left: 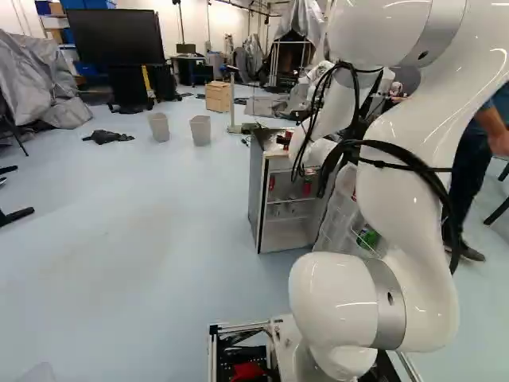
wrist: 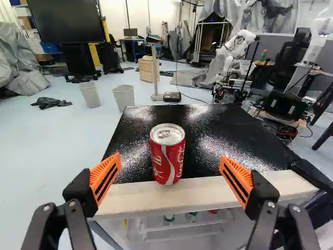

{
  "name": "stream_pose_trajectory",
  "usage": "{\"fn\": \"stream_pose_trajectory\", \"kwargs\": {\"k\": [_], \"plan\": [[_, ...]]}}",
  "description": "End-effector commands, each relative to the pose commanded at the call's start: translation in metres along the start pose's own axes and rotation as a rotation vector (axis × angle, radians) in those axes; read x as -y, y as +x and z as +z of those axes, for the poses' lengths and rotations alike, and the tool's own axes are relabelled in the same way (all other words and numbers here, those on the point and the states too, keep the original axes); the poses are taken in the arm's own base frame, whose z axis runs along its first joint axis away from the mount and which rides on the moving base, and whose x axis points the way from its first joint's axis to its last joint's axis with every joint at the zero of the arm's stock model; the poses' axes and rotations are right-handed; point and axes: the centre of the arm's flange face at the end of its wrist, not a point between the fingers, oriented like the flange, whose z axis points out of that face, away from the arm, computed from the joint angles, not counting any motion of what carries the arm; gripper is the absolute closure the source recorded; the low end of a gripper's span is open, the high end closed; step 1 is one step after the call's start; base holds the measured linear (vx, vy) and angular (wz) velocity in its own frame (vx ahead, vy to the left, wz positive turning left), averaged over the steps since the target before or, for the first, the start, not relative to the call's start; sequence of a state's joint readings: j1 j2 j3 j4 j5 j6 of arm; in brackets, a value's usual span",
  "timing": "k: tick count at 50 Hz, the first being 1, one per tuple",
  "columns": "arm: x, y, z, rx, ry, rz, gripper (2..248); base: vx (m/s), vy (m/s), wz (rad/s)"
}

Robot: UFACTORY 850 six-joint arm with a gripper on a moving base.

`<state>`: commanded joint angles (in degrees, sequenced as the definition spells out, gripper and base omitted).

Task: Grab a drink from the fridge

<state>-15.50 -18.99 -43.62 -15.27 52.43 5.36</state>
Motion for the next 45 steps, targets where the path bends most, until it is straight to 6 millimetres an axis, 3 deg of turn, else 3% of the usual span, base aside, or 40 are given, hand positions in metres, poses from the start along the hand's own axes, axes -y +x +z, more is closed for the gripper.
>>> {"fn": "stream_pose_trajectory", "kwargs": {"k": [21,45], "plan": [[-0.022,0.016,-0.041,-0.031,-0.069,0.016,3,0.0,0.0,0.0],[-0.067,0.031,-0.078,-0.064,-0.305,0.155,3,0.0,0.0,0.0]]}}
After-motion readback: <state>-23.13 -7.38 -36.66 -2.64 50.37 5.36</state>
